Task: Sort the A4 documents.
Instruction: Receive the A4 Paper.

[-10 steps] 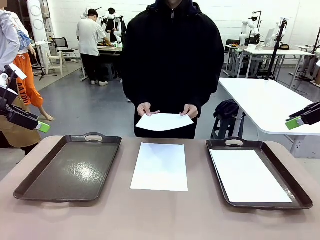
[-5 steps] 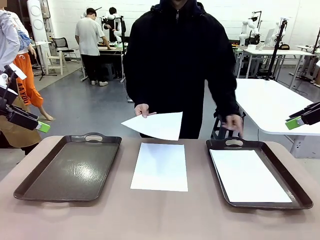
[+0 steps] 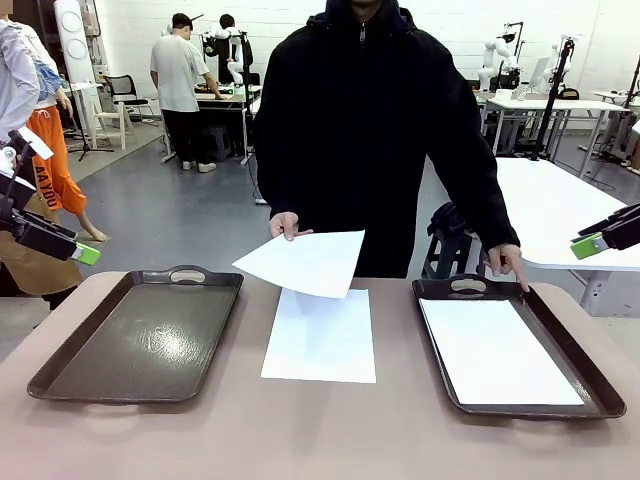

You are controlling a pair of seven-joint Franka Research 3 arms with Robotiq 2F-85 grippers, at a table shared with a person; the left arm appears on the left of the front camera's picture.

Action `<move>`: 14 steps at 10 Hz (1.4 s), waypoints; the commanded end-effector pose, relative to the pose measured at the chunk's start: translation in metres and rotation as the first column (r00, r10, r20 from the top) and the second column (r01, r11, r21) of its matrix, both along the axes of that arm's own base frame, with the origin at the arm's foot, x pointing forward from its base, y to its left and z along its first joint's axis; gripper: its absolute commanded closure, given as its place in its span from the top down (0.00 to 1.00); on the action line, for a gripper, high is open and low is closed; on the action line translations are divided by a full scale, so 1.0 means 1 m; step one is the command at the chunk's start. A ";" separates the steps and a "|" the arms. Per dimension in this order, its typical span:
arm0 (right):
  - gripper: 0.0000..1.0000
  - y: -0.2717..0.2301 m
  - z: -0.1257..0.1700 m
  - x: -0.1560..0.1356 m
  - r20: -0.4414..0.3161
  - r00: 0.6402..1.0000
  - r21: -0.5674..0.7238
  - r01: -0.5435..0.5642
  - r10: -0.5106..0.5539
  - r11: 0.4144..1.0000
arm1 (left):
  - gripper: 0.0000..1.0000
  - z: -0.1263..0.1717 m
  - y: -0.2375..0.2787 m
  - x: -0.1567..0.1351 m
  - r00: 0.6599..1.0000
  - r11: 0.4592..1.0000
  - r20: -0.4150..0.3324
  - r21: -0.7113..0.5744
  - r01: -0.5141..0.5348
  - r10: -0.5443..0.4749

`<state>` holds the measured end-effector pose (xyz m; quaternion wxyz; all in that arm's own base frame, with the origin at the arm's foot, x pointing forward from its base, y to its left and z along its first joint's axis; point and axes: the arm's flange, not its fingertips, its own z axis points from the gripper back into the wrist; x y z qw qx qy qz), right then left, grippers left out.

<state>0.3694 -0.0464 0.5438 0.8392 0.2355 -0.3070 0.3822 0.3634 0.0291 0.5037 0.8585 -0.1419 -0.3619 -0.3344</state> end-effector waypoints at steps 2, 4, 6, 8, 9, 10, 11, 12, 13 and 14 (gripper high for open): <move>1.00 0.000 0.001 0.000 0.002 1.000 -0.002 -0.002 0.002 1.000 | 1.00 -0.003 0.003 0.002 1.000 1.000 0.005 -0.003 0.021 -0.021; 1.00 0.000 0.001 0.000 0.002 1.000 -0.002 -0.002 0.002 1.000 | 1.00 -0.003 0.003 0.002 1.000 1.000 0.005 -0.003 0.021 -0.021; 1.00 0.000 0.001 0.000 0.002 1.000 -0.002 -0.002 0.002 1.000 | 1.00 -0.003 0.003 0.002 1.000 1.000 0.005 -0.003 0.021 -0.021; 1.00 0.000 0.000 0.000 0.000 1.000 0.000 0.000 0.000 1.000 | 1.00 -0.003 0.003 0.002 1.000 1.000 0.005 -0.003 0.021 -0.021; 1.00 0.000 -0.005 0.010 -0.030 0.999 0.031 0.018 -0.017 0.999 | 1.00 -0.003 0.003 0.002 1.000 1.000 0.005 -0.003 0.021 -0.021; 1.00 0.008 -0.014 0.020 -0.057 0.998 0.090 0.018 -0.013 0.996 | 1.00 -0.003 0.003 0.002 1.000 1.000 0.005 -0.003 0.021 -0.021; 1.00 0.021 -0.026 0.031 -0.101 0.995 0.130 0.007 0.006 0.991 | 1.00 -0.003 0.003 0.002 1.000 1.000 0.005 -0.003 0.021 -0.021; 1.00 0.037 -0.043 0.042 -0.159 0.987 0.132 -0.006 0.027 0.991 | 1.00 -0.003 0.003 0.002 1.000 1.000 0.005 -0.003 0.021 -0.021; 1.00 0.054 -0.063 0.054 -0.227 0.972 0.162 -0.019 0.056 0.987 | 1.00 -0.003 0.003 0.002 1.000 1.000 0.005 -0.003 0.021 -0.021; 1.00 0.068 -0.078 0.064 -0.259 0.964 0.201 -0.006 0.060 0.979 | 1.00 -0.003 0.003 0.002 1.000 1.000 0.005 -0.003 0.021 -0.021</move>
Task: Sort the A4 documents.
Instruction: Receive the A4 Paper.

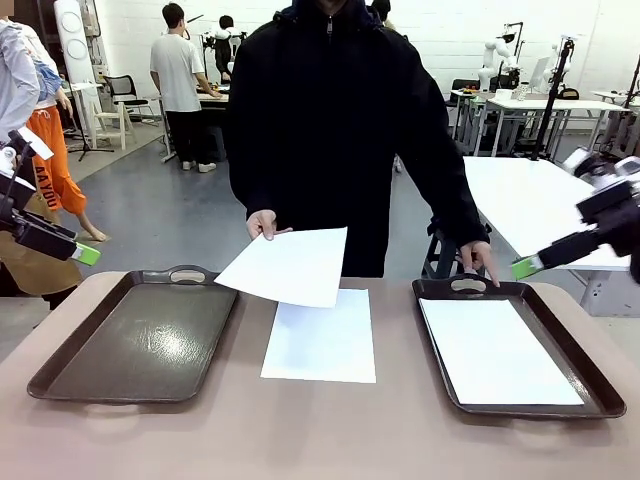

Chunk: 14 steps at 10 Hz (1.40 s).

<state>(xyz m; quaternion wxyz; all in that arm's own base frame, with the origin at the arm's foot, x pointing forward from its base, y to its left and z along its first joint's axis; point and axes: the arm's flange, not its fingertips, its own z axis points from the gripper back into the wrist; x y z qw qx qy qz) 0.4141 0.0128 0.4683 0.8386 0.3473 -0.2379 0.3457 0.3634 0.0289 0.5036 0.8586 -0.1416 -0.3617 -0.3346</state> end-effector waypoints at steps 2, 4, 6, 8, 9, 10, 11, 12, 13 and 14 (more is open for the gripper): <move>1.00 0.038 -0.029 0.045 -0.143 0.988 0.147 0.075 -0.054 0.986 | 1.00 -0.003 0.003 0.002 1.000 1.000 0.005 -0.003 0.021 -0.021; 1.00 0.071 -0.049 0.072 -0.219 0.974 0.250 0.110 -0.055 0.962 | 1.00 -0.003 0.003 0.002 1.000 1.000 0.005 -0.003 0.021 -0.021; 1.00 0.091 -0.065 0.104 -0.333 0.941 0.337 0.176 -0.058 0.925 | 1.00 -0.003 0.003 0.002 1.000 1.000 0.005 -0.003 0.021 -0.021; 1.00 0.112 -0.079 0.133 -0.387 0.919 0.379 0.228 -0.070 0.897 | 1.00 -0.003 0.003 0.002 1.000 1.000 0.005 -0.003 0.021 -0.021; 1.00 0.124 -0.085 0.142 -0.424 0.903 0.410 0.259 -0.068 0.874 | 1.00 -0.003 0.003 0.002 1.000 1.000 0.005 -0.003 0.021 -0.021; 1.00 0.134 -0.092 0.149 -0.460 0.885 0.431 0.291 -0.070 0.854 | 1.00 -0.003 0.003 0.002 1.000 1.000 0.005 -0.003 0.021 -0.021; 1.00 0.145 -0.100 0.153 -0.504 0.861 0.452 0.327 -0.064 0.830 | 1.00 -0.003 0.003 0.002 1.000 1.000 0.005 -0.003 0.021 -0.021; 1.00 0.157 -0.112 0.156 -0.543 0.837 0.452 0.361 -0.070 0.815 | 1.00 -0.003 0.003 0.002 1.000 1.000 0.005 -0.003 0.021 -0.021; 1.00 0.166 -0.120 0.156 -0.573 0.817 0.452 0.385 -0.070 0.805 | 1.00 -0.003 0.003 0.002 1.000 1.000 0.005 -0.003 0.021 -0.021; 1.00 0.173 -0.125 0.151 -0.582 0.810 0.444 0.395 -0.077 0.804 | 1.00 -0.003 0.003 0.002 1.000 1.000 0.005 -0.003 0.021 -0.021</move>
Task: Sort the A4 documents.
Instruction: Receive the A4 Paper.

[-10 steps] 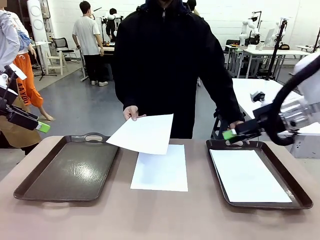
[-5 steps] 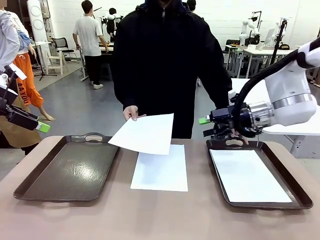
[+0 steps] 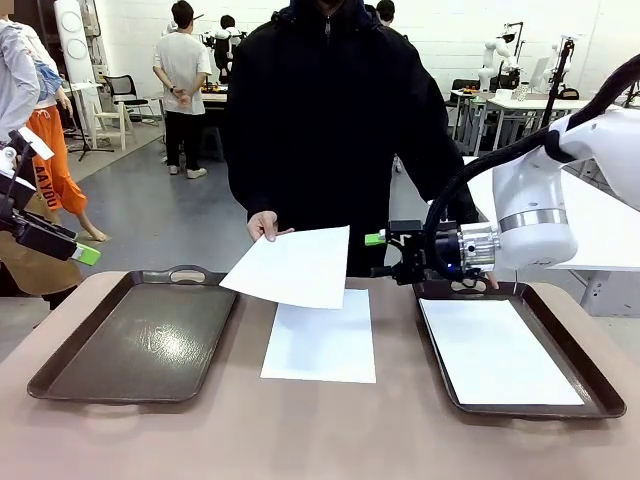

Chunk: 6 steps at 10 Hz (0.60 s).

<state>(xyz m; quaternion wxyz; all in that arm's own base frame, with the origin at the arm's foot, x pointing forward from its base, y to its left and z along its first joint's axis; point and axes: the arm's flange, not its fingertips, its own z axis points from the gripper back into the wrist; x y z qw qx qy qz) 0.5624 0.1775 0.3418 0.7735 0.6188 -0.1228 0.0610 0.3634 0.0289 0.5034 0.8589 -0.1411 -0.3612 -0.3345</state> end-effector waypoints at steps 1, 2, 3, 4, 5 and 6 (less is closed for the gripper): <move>1.00 0.014 -0.004 0.000 -0.040 0.998 0.023 0.044 -0.043 0.999 | 1.00 -0.002 0.003 0.002 1.000 1.000 0.006 -0.004 0.021 -0.021; 1.00 0.021 -0.009 0.001 -0.054 0.997 0.031 0.059 -0.058 0.998 | 1.00 -0.002 0.003 0.002 1.000 1.000 0.006 -0.004 0.021 -0.021; 1.00 0.029 -0.012 0.003 -0.064 0.996 0.047 0.064 -0.061 0.997 | 1.00 -0.002 0.003 0.002 1.000 1.000 0.006 -0.004 0.021 -0.021; 1.00 0.035 -0.015 0.002 -0.075 0.995 0.051 0.073 -0.069 0.996 | 1.00 -0.002 0.003 0.002 1.000 1.000 0.006 -0.004 0.021 -0.021; 1.00 0.043 -0.018 0.002 -0.088 0.994 0.061 0.071 -0.065 0.996 | 1.00 -0.002 0.003 0.002 1.000 1.000 0.006 -0.004 0.021 -0.021; 1.00 0.052 -0.022 0.003 -0.103 0.993 0.072 0.067 -0.059 0.995 | 1.00 -0.002 0.003 0.002 1.000 1.000 0.006 -0.004 0.021 -0.021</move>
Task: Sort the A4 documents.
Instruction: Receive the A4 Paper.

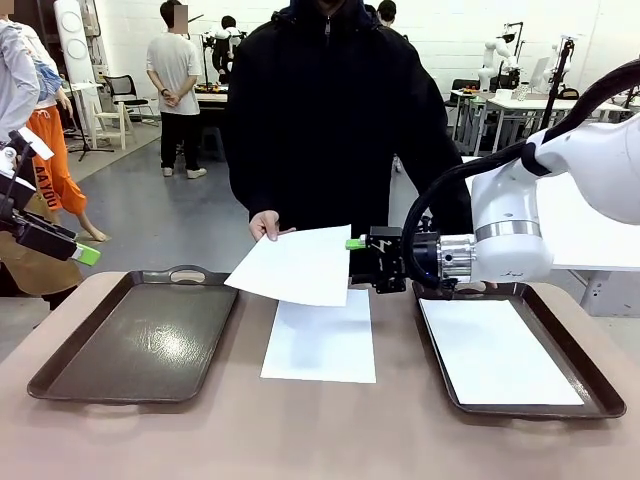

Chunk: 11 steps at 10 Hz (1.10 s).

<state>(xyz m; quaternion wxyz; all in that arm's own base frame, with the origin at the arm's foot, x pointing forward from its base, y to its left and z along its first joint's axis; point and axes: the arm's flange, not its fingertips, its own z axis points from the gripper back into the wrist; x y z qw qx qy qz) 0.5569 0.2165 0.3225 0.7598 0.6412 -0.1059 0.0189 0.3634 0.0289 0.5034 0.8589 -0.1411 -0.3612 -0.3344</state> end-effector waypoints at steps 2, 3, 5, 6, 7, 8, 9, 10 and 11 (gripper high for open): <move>1.00 0.026 -0.006 0.009 -0.034 0.999 0.049 0.009 -0.007 0.999 | 1.00 -0.002 0.003 0.002 1.000 1.000 0.006 -0.005 0.021 -0.021; 1.00 0.030 -0.006 0.009 -0.039 0.999 0.058 -0.001 0.003 0.998 | 1.00 -0.002 0.003 0.002 1.000 1.000 0.006 -0.005 0.021 -0.021; 1.00 0.034 -0.007 0.012 -0.046 0.999 0.064 -0.022 0.025 0.998 | 1.00 -0.002 0.003 0.002 1.000 1.000 0.006 -0.005 0.021 -0.021; 1.00 0.034 -0.009 0.013 -0.050 0.998 0.064 -0.029 0.032 0.998 | 1.00 -0.002 0.003 0.002 1.000 1.000 0.006 -0.005 0.021 -0.021; 0.92 0.034 -0.010 0.013 -0.052 0.998 0.064 -0.029 0.032 0.998 | 1.00 -0.002 0.003 0.002 1.000 1.000 0.006 -0.005 0.021 -0.021; 0.86 0.033 -0.011 0.013 -0.045 0.998 0.053 -0.031 0.033 0.998 | 1.00 -0.002 0.003 0.002 1.000 1.000 0.006 -0.005 0.021 -0.021; 0.75 0.034 -0.013 0.014 -0.054 0.998 0.054 -0.034 0.036 0.998 | 1.00 -0.002 0.003 0.002 1.000 1.000 0.006 -0.005 0.021 -0.021; 0.69 0.035 -0.014 0.014 -0.069 0.997 0.061 -0.042 0.046 0.997 | 1.00 -0.002 0.003 0.002 1.000 1.000 0.006 -0.005 0.021 -0.021; 0.57 0.036 -0.014 0.014 -0.069 0.996 0.062 -0.047 0.051 0.997 | 1.00 -0.002 0.003 0.002 1.000 1.000 0.006 -0.005 0.021 -0.021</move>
